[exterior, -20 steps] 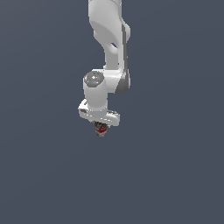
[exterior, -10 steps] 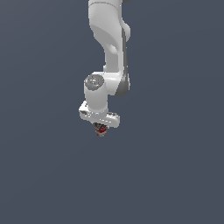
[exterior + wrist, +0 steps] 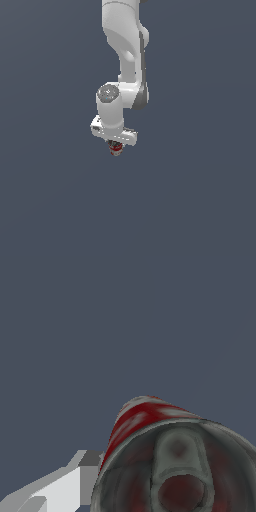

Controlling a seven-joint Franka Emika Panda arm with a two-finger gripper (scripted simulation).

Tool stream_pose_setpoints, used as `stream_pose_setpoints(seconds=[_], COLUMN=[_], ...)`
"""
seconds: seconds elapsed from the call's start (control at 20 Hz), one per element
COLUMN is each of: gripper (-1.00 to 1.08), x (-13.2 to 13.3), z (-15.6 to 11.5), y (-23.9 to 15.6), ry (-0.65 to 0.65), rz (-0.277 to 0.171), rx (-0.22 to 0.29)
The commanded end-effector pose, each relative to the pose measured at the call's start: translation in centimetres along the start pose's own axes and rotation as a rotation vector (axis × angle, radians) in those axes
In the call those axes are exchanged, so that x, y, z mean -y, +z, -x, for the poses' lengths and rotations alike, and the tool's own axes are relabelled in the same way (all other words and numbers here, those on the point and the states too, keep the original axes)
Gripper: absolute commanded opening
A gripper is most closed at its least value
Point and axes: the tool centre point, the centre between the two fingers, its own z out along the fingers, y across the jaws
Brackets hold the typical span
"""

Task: Pick up the object and move it to a goal position.

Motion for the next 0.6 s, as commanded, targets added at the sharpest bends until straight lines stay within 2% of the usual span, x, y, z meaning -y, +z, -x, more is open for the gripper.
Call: stream_pose_setpoints(seconds=[0.0,0.3,0.55], gripper=[-1.0,-1.0,-1.0], x=[0.4,2.3,5.1], z=[0.1,1.5,3.5], y=[-0.5,-2.5,-5.5], ry=[-0.001,-0.001,-0.001], rz=[-0.001,-0.001,0.0], rx=[-0.003,-0.003,-0.003])
